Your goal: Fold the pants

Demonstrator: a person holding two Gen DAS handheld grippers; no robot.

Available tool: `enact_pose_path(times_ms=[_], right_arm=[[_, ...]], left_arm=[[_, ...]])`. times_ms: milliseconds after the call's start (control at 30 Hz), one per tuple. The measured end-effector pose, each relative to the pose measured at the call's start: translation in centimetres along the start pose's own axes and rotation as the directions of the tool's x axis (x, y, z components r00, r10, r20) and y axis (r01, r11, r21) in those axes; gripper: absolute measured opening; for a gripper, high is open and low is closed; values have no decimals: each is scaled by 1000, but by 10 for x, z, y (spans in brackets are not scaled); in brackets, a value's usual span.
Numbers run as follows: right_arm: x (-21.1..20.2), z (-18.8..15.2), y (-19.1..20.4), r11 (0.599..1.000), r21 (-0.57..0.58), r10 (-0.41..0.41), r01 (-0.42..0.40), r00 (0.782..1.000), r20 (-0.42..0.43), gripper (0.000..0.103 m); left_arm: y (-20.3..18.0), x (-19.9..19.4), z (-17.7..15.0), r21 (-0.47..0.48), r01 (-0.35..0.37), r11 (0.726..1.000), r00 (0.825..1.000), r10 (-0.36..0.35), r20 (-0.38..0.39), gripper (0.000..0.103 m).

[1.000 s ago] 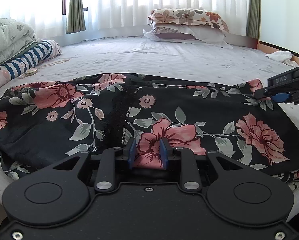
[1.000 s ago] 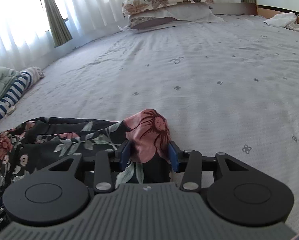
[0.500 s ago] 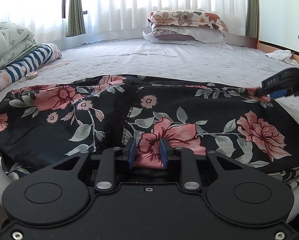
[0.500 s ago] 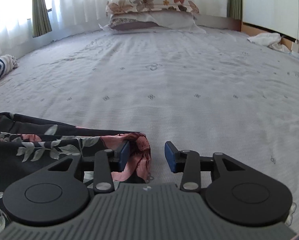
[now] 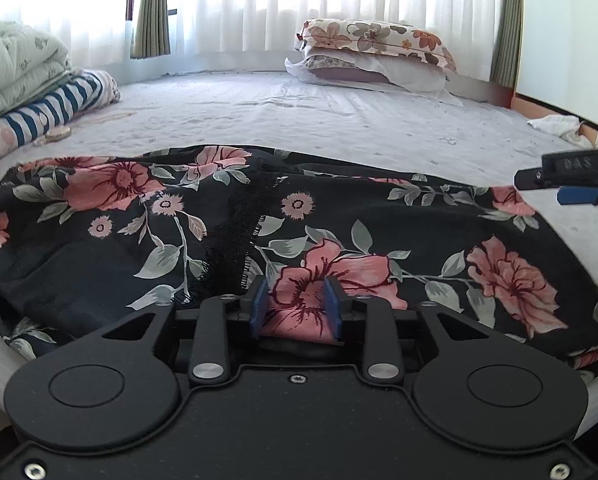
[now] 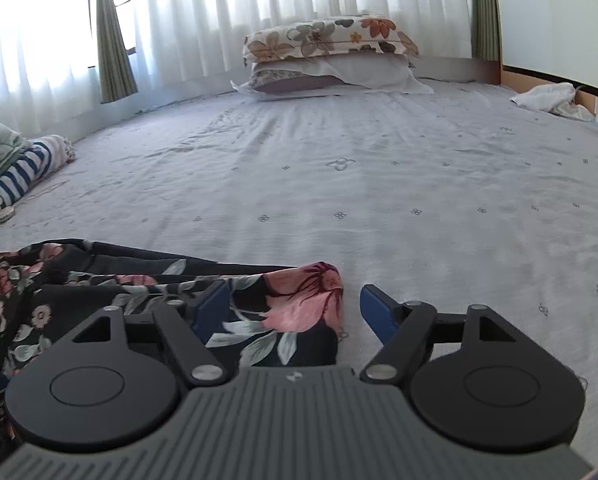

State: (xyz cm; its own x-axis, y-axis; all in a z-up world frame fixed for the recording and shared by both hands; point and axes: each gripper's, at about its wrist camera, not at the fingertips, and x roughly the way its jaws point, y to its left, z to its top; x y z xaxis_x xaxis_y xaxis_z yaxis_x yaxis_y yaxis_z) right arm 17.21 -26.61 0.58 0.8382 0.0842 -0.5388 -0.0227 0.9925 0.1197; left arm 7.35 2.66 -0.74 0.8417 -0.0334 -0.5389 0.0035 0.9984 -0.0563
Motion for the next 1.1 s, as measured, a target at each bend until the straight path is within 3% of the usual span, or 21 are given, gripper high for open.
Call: enact_pose_path(times_ms=[167, 200, 367, 500, 633, 833, 1000, 1100], right_arm=[[-27, -16, 30, 994, -71, 86, -84, 996, 22, 94], [-30, -20, 37, 991, -87, 99, -97, 995, 23, 99], [-25, -34, 69, 979, -125, 162, -162, 987, -9, 103], [-18, -43, 97, 971, -134, 195, -198, 980, -32, 103], [-16, -46, 123, 960, -155, 229, -232, 973, -32, 103], [-6, -46, 166, 930, -211, 295, -301, 954, -58, 103], [18, -61, 203, 923, -306, 201, -232, 971, -130, 103], [17, -68, 202, 925, -309, 197, -220, 975, -102, 103]], left_arm=[[15, -7, 13, -76, 50, 996, 999, -51, -11, 43], [19, -10, 16, -86, 44, 995, 999, -45, 0, 45], [54, -29, 30, -118, -46, 992, 996, 55, 76, 63], [95, -35, 36, -168, -159, 973, 980, 177, 97, 71], [138, -35, 35, -257, -271, 928, 952, 298, 72, 75], [194, -38, 29, -403, -323, 857, 927, 371, 46, 79], [230, -37, 23, -513, -355, 781, 906, 422, 16, 81], [248, -34, 19, -569, -379, 729, 891, 454, -12, 81]])
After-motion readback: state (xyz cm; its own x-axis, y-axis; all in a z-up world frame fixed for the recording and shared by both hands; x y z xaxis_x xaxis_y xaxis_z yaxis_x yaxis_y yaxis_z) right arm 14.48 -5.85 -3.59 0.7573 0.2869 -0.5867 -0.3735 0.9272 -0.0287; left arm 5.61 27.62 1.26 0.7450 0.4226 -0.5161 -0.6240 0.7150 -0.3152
